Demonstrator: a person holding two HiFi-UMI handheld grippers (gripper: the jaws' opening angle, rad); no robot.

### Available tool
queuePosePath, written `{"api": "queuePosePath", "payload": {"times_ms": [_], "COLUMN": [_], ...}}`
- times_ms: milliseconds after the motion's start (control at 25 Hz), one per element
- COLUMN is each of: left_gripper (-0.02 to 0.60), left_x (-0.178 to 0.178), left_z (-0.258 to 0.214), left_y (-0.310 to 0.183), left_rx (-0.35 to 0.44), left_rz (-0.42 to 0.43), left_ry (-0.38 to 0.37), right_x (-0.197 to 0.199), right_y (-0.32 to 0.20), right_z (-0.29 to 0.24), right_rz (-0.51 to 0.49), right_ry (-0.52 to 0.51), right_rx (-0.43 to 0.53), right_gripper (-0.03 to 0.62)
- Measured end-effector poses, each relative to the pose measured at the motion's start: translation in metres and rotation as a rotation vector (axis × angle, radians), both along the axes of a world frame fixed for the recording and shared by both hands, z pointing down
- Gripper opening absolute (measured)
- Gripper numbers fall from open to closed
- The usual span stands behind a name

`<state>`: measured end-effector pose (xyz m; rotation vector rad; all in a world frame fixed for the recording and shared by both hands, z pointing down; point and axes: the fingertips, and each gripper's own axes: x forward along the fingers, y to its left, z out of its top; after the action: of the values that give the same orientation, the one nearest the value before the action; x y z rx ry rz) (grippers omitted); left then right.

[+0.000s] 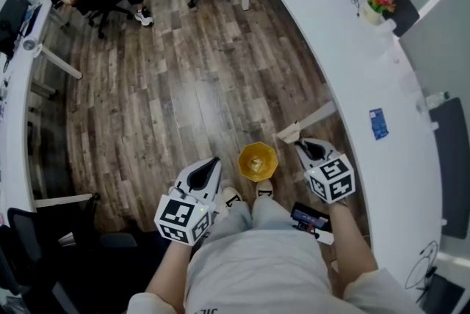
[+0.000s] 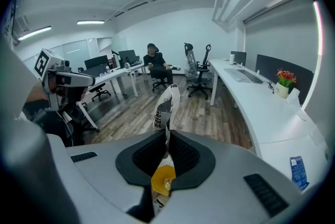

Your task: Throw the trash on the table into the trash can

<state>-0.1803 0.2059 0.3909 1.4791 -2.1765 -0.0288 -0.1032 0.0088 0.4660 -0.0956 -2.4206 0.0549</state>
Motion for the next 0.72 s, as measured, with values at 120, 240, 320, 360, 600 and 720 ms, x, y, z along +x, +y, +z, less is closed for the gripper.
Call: {"api": "queuePosePath", "payload": {"times_ms": [120,240,320,360,600,720], "left_gripper": [0.002,0.002,0.002,0.002,0.002,0.002], "left_x": [-0.003,-0.005,-0.008,-0.01,-0.005,-0.008], "left_z": [0.002,0.004,0.007,0.008,0.04,0.071], "left_y": [-0.005,-0.012,-0.016,-0.018,-0.026,-0.03], "left_rx": [0.004,0.008,0.012,0.013,-0.042,-0.061], "left_rz": [-0.013,-0.015,-0.027,-0.035,-0.027,-0.03], "left_ry": [0.008,0.006,0.004,0.003,-0.013,-0.002], "right_x": [0.002,0.002,0.0,-0.001,0.005,-0.001], "right_y": [0.0,-0.006,-0.01,-0.013,-0.004,0.001], "right_z": [0.01,0.021,0.03,0.036,0.094,0.126], "right_rz": [-0.023,-0.037,-0.049,-0.059,-0.164,-0.221], "right_ry": [0.029,0.052,0.066,0.073,0.158,0.17], "right_rx": [-0.011,-0.019,-0.027,-0.03,-0.069,-0.058], "right_gripper": [0.041,0.043,0.041,0.041,0.041,0.041]}}
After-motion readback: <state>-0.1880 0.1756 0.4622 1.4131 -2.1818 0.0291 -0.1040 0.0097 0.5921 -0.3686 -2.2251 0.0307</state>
